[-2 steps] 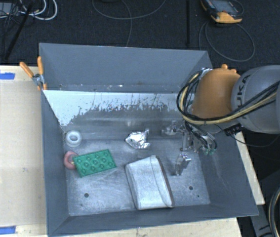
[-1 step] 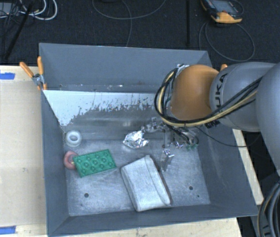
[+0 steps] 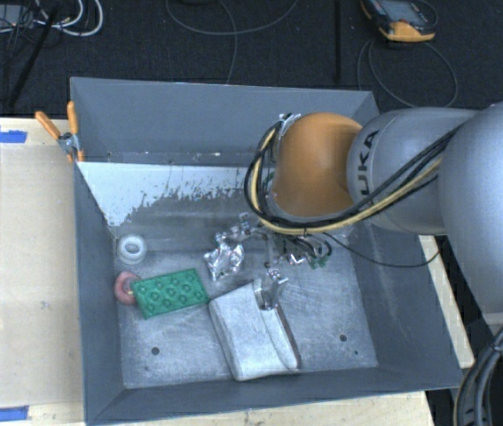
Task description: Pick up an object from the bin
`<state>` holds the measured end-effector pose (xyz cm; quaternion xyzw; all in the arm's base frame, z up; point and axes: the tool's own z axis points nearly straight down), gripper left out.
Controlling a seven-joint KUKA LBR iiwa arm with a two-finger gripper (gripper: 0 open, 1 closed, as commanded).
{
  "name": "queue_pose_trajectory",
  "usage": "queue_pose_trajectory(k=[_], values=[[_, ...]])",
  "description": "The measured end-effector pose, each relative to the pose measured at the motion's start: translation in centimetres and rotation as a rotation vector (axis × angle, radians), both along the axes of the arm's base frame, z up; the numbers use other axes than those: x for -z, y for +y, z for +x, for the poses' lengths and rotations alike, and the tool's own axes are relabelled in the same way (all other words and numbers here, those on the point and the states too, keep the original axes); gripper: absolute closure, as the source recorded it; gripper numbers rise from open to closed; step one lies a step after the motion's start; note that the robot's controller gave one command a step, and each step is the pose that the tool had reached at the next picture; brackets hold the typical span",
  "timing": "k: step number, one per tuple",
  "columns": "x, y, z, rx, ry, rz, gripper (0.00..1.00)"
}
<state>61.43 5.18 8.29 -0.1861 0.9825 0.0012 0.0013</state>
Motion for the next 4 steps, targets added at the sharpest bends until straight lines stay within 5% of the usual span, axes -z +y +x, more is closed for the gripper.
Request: queue_pose_trajectory(k=[1,2,3,4], values=[[0.9,1.6,0.4,-0.044,0.0,-0.005,0.0],[0.5,1.7,0.7,-0.044,-0.005,-0.002,1.0],[-8.6,4.9,-0.1,-0.245,-0.006,-0.001,1.0],[-2.8,4.1,-5.8,0.04,-0.024,0.003,1.0]])
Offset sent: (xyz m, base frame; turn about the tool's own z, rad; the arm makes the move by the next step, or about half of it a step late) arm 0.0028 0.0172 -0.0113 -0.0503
